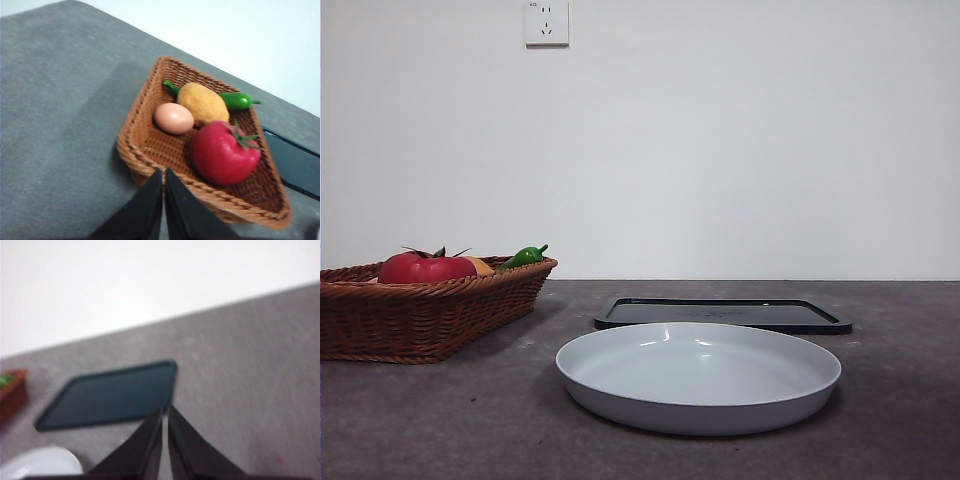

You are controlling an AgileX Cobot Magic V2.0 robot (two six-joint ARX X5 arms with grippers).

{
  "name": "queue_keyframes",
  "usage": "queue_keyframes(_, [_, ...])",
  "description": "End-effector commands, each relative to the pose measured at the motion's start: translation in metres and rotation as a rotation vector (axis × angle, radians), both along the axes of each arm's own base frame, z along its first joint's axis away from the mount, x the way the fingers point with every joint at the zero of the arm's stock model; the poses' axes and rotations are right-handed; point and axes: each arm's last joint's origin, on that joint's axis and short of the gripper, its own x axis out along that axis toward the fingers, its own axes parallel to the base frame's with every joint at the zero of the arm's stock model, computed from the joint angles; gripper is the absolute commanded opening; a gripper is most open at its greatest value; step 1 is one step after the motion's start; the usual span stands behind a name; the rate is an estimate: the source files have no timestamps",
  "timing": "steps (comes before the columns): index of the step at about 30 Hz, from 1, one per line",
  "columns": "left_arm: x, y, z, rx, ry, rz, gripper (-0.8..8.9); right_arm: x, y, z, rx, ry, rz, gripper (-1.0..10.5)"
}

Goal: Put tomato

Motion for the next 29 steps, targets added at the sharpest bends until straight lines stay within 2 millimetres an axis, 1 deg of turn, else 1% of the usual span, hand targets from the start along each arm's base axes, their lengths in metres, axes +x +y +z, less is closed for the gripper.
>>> queue_keyframes(1, [-0.003,-0.001,0.016,-0.018,-0.016,-0.018,0.09,-0.004,0.0,0.018,0.026,-0.036,0.007,0.1])
queue_keyframes(5, [-0.005,-0.001,0.035,-0.02,-0.021,-0.039,0.1,-0.009,0.0,0.041,0.029,-0.022,0.012,0.1])
queue_keyframes(8, [-0.007,-0.002,0.053,-0.02,-0.024,-0.07,0.1,-0.012,0.001,0.061,0.004,-0.007,0.045,0.1])
queue_keyframes(13, [-0.006,-0.005,0.083,0.052,0.037,-0.175,0.1,-0.011,0.003,0.095,-0.064,0.055,0.133,0.1])
queue_keyframes(17, [0.0,-0.006,0.105,0.117,0.122,-0.263,0.1,-0.004,0.006,0.119,-0.103,0.143,0.242,0.1])
queue_keyframes(22, [0.01,-0.009,0.126,0.157,0.203,-0.393,0.1,0.008,0.011,0.146,-0.12,0.26,0.396,0.1])
queue_keyframes(25, [0.016,-0.01,0.135,0.168,0.257,-0.473,0.09,0.016,0.015,0.158,-0.137,0.335,0.465,0.1])
queue_keyframes(29, [0.022,-0.013,0.144,0.181,0.33,-0.559,0.09,0.025,0.021,0.167,-0.169,0.418,0.551,0.1])
